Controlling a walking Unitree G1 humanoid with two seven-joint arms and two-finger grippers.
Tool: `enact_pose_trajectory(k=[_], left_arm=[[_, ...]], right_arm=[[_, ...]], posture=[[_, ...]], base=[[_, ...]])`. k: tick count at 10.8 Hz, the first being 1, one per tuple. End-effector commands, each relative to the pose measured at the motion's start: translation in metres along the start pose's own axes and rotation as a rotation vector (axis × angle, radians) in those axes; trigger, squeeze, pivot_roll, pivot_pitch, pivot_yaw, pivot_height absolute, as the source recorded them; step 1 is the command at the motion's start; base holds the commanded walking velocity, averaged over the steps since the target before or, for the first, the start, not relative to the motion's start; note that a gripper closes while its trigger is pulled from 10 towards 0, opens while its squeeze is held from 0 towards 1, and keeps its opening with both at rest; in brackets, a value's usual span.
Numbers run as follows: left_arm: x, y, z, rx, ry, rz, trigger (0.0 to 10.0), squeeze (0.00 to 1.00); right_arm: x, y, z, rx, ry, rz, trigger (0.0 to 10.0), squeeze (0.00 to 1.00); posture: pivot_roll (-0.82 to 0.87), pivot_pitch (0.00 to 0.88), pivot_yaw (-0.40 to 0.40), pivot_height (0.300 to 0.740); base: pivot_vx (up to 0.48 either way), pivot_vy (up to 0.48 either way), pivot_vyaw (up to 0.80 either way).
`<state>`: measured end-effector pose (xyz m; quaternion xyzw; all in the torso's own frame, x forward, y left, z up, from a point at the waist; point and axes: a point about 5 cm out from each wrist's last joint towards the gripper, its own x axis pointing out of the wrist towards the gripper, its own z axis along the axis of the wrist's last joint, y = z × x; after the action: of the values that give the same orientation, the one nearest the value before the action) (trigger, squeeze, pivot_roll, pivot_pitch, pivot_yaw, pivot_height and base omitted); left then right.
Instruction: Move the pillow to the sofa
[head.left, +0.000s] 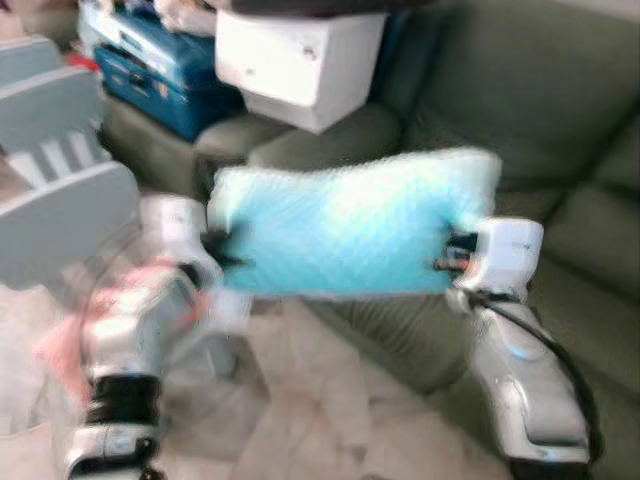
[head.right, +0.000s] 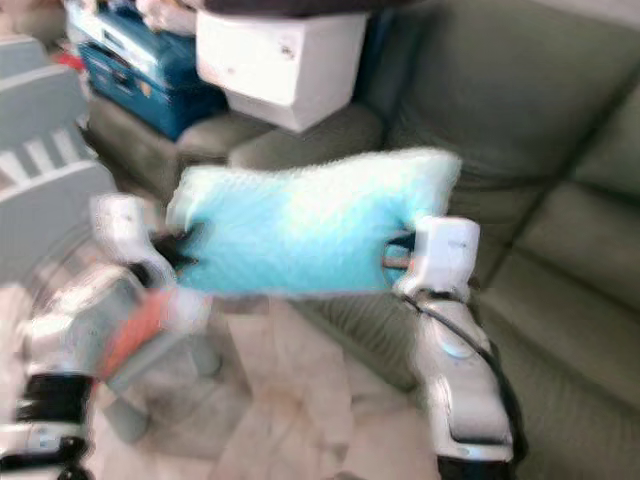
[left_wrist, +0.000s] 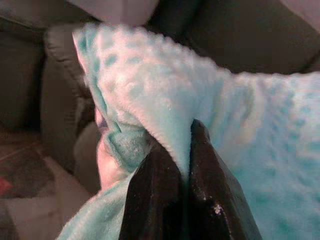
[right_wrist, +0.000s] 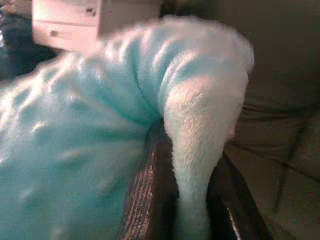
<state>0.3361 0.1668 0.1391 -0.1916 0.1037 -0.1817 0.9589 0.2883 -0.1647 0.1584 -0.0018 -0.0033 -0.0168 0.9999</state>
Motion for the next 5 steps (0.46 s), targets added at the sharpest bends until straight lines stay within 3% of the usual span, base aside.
enact_pose_trajectory(k=[1, 4, 5], left_arm=[[-0.003, 0.0034, 0.0113, 0.036, -0.031, 0.01, 10.0, 0.0], [-0.0009, 0.0031, 0.0095, 0.044, -0.013, 0.013, 10.0, 0.0], [-0.0015, 0.0002, 0.0124, 0.035, -0.048, -0.011, 10.0, 0.0]], right_arm=[[0.0001, 0.0014, 0.0061, 0.001, -0.025, -0.001, 10.0, 0.0], [0.0002, 0.0008, 0.0053, -0.003, -0.021, -0.006, 10.0, 0.0], [0.0003, 0.0007, 0.0053, -0.003, -0.02, -0.006, 10.0, 0.0]], posture=[[-0.11, 0.075, -0.051, 0.74], [-0.11, 0.074, -0.05, 0.74], [-0.11, 0.075, -0.051, 0.74]], base=[[0.0, 0.48, 0.0], [0.0, 0.48, 0.0], [0.0, 0.0, 0.0]])
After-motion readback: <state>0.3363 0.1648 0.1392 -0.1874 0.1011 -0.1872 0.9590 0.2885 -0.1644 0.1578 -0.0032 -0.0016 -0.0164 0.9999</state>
